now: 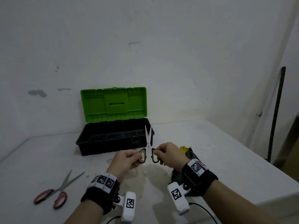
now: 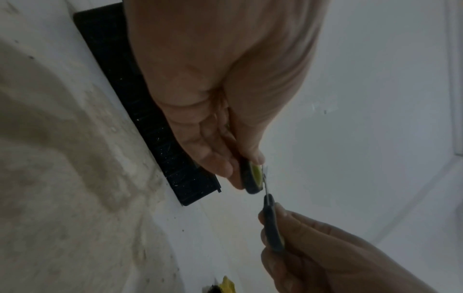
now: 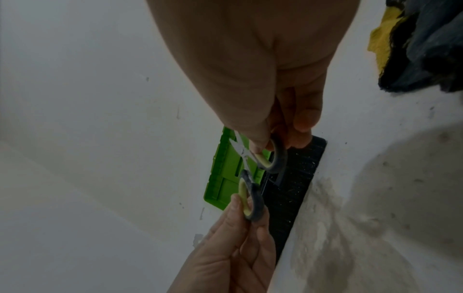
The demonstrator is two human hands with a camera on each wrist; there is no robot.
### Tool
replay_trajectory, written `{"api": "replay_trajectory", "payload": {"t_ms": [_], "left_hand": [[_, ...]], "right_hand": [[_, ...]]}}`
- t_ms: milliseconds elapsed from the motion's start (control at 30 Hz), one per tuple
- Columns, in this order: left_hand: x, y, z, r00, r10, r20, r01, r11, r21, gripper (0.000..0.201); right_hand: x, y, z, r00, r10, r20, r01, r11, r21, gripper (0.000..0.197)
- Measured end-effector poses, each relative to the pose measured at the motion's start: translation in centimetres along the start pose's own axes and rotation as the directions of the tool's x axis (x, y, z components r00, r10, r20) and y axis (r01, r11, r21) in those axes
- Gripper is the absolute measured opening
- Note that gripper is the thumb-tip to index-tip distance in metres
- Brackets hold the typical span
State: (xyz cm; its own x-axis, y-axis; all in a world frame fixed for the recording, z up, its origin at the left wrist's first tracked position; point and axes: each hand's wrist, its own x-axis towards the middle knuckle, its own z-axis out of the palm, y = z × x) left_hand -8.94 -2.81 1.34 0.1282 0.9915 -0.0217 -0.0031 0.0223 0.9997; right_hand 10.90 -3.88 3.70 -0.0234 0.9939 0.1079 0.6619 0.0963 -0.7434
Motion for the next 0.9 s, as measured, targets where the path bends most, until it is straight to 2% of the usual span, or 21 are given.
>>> {"api": "replay_trajectory", "payload": {"t_ms": [233, 367, 500, 633, 767, 833, 900], "left_hand": [[0.1, -0.9, -0.6, 1.0, -0.017, -0.025, 0.016, 0.998, -0.06, 0.012], [0.0, -0.4, -0.9, 0.998, -0.034, -0.053, 0.027, 0.991, -0.131, 0.011], [0.8, 1.1, -1.2, 0.995, -0.023, -0.096, 0.003, 0.98, -0.197, 0.012], [2.1, 2.9, -2.4, 0.99, 0.011, -0.138, -0.04, 0.977, -0.209, 0.009], [3.7, 4.5, -4.0, 0.993, 0.039, -0.109, -0.053, 0.99, -0.128, 0.008], [4.9, 5.5, -5.5, 0.997, 0.05, -0.066, -0.053, 0.998, -0.043, 0.011], [6.6, 6.5, -7.7, 0.994, 0.071, -0.085, -0.069, 0.997, 0.03, 0.013]], "right_hand": [[-0.1, -0.9, 2.5, 0.997, 0.064, -0.043, -0.057, 0.987, 0.153, 0.025], [0.2, -1.7, 3.0, 0.99, 0.031, -0.139, -0.002, 0.979, 0.202, 0.017], [1.1, -4.0, 3.5, 0.964, -0.093, -0.251, 0.106, 0.994, 0.038, 0.035], [2.6, -6.5, 3.2, 0.963, -0.167, -0.212, 0.144, 0.982, -0.118, 0.041], [5.2, -8.4, 3.1, 0.974, -0.155, -0.165, 0.128, 0.979, -0.161, 0.047], [7.2, -9.1, 3.0, 0.975, -0.128, -0.182, 0.103, 0.984, -0.144, 0.05], [9.8, -9.6, 2.9, 0.976, -0.091, -0.196, 0.062, 0.987, -0.148, 0.048]]}}
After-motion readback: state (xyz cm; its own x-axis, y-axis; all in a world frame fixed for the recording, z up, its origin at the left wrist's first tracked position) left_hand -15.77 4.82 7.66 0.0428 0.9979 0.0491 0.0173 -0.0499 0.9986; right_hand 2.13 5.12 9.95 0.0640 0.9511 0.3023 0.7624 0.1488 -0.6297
